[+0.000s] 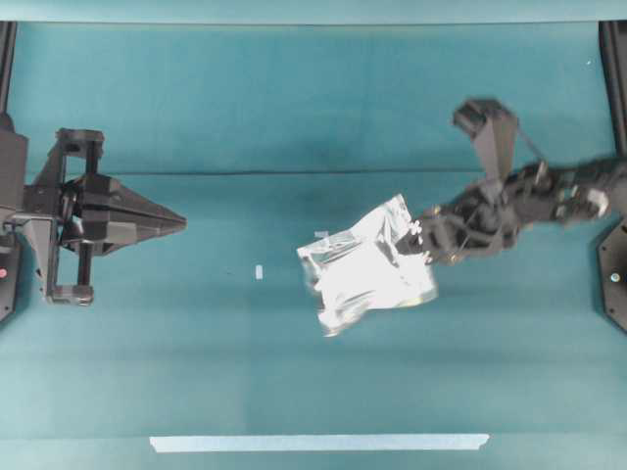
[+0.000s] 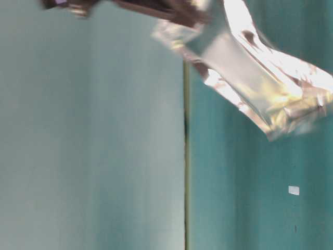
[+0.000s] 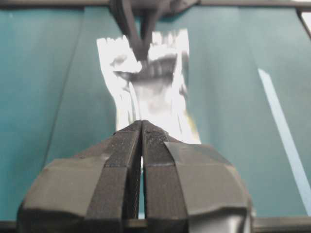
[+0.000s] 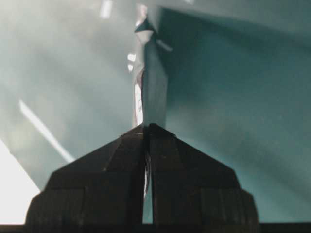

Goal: Hand over the silver zip bag and make it stand upright.
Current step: 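Lift the silver bag off the table with the right gripper, then rotate the held bag vertical and carry it toward the left gripper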

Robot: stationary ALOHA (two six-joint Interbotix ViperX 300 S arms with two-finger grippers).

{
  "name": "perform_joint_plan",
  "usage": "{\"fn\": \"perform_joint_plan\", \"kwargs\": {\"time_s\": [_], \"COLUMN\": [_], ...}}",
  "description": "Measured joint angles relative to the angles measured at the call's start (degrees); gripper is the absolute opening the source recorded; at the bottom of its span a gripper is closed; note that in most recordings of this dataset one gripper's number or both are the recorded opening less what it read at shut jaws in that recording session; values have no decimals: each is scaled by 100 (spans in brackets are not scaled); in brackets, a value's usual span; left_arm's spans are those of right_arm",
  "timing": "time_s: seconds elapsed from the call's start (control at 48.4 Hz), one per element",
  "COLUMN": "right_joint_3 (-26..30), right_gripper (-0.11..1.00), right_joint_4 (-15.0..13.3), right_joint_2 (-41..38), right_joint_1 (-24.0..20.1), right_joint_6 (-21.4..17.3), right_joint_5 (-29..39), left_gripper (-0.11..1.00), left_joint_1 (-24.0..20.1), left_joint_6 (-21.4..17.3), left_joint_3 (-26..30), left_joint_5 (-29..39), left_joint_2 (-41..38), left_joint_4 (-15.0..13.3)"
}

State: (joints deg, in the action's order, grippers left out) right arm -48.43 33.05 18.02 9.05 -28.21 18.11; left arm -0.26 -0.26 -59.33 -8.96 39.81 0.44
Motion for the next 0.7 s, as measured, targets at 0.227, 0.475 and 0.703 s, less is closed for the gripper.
{"fn": "perform_joint_plan", "kwargs": {"time_s": [0.227, 0.475, 0.703], "right_joint_3": [826, 1424, 1951], "right_gripper": [1, 1, 1], "right_joint_4": [-791, -1292, -1406], "right_joint_2": [237, 141, -281], "right_joint_1": [97, 53, -220], "right_joint_6": [343, 694, 1301], "right_joint_5": [1195, 2303, 2698], "left_gripper": [-1, -1, -1], "left_joint_1": [-114, -114, -167], "left_joint_6": [800, 844, 1072], "left_joint_3": [0, 88, 167], "left_joint_5": [97, 105, 114], "left_joint_2": [9, 0, -44], "left_joint_4": [0, 0, 0]}}
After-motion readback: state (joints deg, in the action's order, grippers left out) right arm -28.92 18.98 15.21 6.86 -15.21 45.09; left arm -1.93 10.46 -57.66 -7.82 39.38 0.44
